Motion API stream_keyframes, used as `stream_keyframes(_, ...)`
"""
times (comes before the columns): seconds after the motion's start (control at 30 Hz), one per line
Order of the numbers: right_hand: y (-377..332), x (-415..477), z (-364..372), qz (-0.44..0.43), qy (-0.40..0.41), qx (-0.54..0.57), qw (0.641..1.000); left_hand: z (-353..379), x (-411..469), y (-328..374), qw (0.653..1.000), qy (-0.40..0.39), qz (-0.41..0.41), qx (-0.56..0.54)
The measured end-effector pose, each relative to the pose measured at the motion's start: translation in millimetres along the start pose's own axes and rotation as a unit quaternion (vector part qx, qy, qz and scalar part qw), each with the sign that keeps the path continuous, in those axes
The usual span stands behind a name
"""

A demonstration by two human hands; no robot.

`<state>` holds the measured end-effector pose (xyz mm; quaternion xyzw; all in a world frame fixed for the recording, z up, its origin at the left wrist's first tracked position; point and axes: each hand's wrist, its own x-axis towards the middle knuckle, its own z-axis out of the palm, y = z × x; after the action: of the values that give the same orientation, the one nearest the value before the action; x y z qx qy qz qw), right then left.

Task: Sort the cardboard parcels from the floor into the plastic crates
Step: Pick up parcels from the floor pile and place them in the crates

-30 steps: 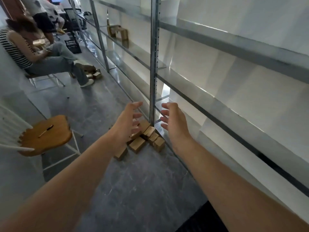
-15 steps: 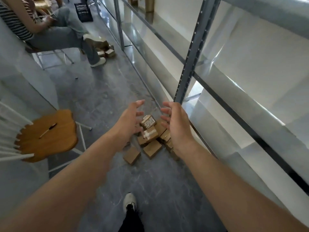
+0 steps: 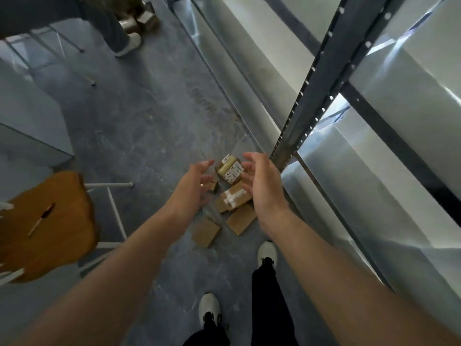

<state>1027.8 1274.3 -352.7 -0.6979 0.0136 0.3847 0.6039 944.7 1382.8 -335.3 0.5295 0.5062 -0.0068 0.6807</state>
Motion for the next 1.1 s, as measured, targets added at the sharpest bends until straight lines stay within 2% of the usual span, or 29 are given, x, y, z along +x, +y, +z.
stream_keyframes(0.17,58,127,-9,0.041,-0.010,-0.017,0.999,21,117,-22,0.999,0.039,-0.037,-0.003)
stream_keyframes(0.37,139,223,1,0.117,0.015,-0.044,0.992,24,250,-93,0.993,0.069,-0.090,-0.026)
stream_keyframes(0.57,239,305,6,0.090,0.024,-0.157,0.983,23,354,-193,0.996,0.018,-0.090,0.020)
stream_keyframes(0.63,276,332,7,0.083,0.032,-0.181,0.979,24,388,-224,0.993,0.015,-0.114,0.013)
stream_keyframes(0.83,371,398,8,0.112,0.044,-0.246,0.962,23,465,-303,0.976,0.033,-0.213,0.009)
stream_keyframes(0.93,407,422,3,0.145,0.034,-0.265,0.953,24,501,-337,0.965,0.049,-0.253,-0.047)
stream_keyframes(1.1,446,430,-1,0.155,0.037,-0.268,0.950,33,520,-358,0.959,0.029,-0.260,-0.114)
